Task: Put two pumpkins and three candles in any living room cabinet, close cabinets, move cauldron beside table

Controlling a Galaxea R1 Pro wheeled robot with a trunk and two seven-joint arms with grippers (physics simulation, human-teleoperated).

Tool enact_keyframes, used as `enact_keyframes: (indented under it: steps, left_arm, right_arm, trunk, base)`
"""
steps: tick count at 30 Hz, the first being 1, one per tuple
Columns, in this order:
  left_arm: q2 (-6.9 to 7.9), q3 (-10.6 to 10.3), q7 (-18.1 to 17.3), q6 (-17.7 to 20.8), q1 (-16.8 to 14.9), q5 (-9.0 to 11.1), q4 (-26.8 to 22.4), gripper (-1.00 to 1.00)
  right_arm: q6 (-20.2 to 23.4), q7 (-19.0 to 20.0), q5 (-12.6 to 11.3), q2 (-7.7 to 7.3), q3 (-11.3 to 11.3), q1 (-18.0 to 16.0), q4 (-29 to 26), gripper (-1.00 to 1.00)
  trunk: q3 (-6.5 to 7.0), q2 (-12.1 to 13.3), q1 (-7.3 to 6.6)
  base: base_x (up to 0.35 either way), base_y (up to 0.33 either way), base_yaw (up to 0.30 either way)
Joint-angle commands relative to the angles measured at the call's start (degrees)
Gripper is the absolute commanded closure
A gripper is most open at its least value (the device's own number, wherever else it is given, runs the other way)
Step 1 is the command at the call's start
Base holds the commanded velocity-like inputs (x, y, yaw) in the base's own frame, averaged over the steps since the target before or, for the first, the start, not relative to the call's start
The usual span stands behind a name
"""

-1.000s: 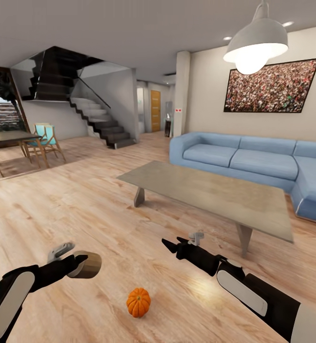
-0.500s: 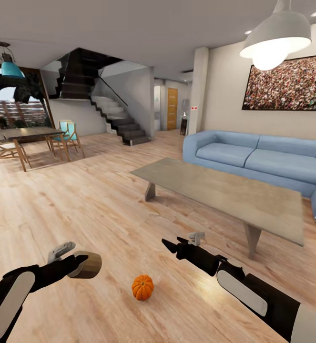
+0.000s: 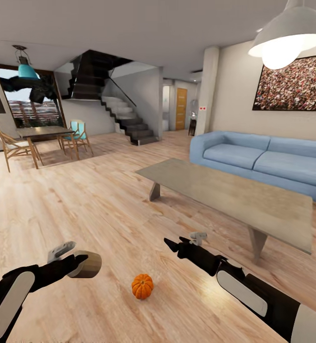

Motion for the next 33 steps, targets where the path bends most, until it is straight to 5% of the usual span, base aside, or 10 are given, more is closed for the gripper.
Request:
enact_keyframes:
  steps: [1, 19, 25, 33]
  left_arm:
    - [0.0, 0.01, 0.53, 0.2, -0.05, 0.62, -0.05, 1.0]
    - [-0.01, -0.07, 0.45, 0.19, -0.05, 0.63, -0.05, 1.0]
    - [-0.01, -0.03, 0.45, 0.18, -0.05, 0.62, -0.05, 1.0]
    - [-0.01, -0.06, 0.45, 0.17, -0.05, 0.63, -0.05, 1.0]
  right_arm:
    - [-0.01, -0.73, -0.57, -0.05, 0.15, -0.05, -0.04, -1.0]
    - [-0.04, -2.51, -0.47, 0.39, 0.26, -0.04, -0.06, -1.0]
    - [0.02, -2.67, 2.83, 1.28, 0.13, -0.07, 0.01, -1.0]
    - [0.05, -2.68, 3.34, 1.53, 0.08, -0.05, 0.01, -1.0]
  trunk:
    - [-0.02, -0.03, -0.01]
    - [0.58, -0.03, -0.01]
    - [0.75, -0.03, -0.01]
    - [0.91, -0.03, -0.01]
  base:
    - [0.0, -0.002, 0.238]
    - [0.0, 0.0, 0.254]
    - [0.0, 0.0, 0.259]
    - [-0.019, 0.0, 0.265]
